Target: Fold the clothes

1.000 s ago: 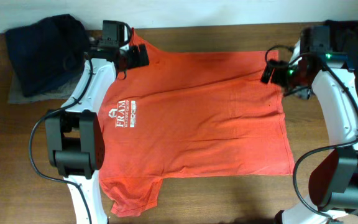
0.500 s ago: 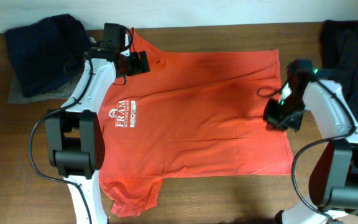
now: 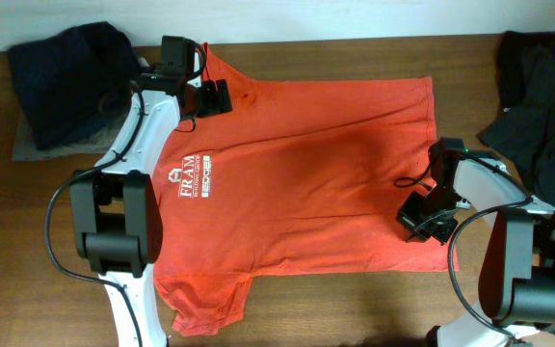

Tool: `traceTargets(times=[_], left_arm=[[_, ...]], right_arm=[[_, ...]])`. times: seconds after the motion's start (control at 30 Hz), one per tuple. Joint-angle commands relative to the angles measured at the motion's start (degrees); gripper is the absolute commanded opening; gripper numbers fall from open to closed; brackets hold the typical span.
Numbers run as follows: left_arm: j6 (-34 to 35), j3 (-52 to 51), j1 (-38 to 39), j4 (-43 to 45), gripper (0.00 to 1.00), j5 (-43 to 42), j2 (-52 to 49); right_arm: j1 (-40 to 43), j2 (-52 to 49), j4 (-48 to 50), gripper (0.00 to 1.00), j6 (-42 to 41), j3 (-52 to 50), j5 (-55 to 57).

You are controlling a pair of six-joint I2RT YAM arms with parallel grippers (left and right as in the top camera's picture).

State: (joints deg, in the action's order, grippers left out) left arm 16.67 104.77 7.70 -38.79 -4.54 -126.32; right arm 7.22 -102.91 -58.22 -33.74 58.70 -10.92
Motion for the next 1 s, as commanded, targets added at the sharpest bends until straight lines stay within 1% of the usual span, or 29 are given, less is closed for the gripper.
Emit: traceTargets(times=[0.0,0.1,0.27,0.4,0.53,0.63,0.77,0.97], left_arm=[[-0.26,-0.04,-0.35,0.0,0.99,-0.59,-0.61],[-0.26,-0.04,-0.35,-0.02,0.99,-0.59,-0.61],[-0.26,-0.04,-0.35,0.07,0.99,-0.55,-0.61],[-0.26,-0.04,-0.35,0.15,0.99,-0.39,-0.61],[-0.26,-0.04,-0.35,0.15,0.99,-0.2,-0.61],[-0.26,-0.04,-0.37,0.15,0.99,-0.17,-0.61],[-0.26,-0.04,-0.42,0.22,0.99,-0.17,-0.61],[-0.26,-0.04,-0.52,0.79,0.99,-0.2,-0.61]], right_arm=[[0.31,0.02,0.96,0.04,-3.96,-0.59,1.88],[0.35,0.02,4.04,0.04,-7.56,-2.84,6.34],[0.42,0.02,5.33,0.04,-8.83,-5.14,6.69],[0.42,0.02,4.63,0.04,-9.14,-5.64,6.73],[1.6,0.02,1.16,0.04,-14.05,-5.68,9.79],[4.48,0.02,0.39,0.04,-14.14,-5.68,10.34],[9.11,0.02,0.15,0.04,-12.5,-5.66,10.86],[13.84,0.02,0.02,0.04,-9.99,-5.66,11.72]])
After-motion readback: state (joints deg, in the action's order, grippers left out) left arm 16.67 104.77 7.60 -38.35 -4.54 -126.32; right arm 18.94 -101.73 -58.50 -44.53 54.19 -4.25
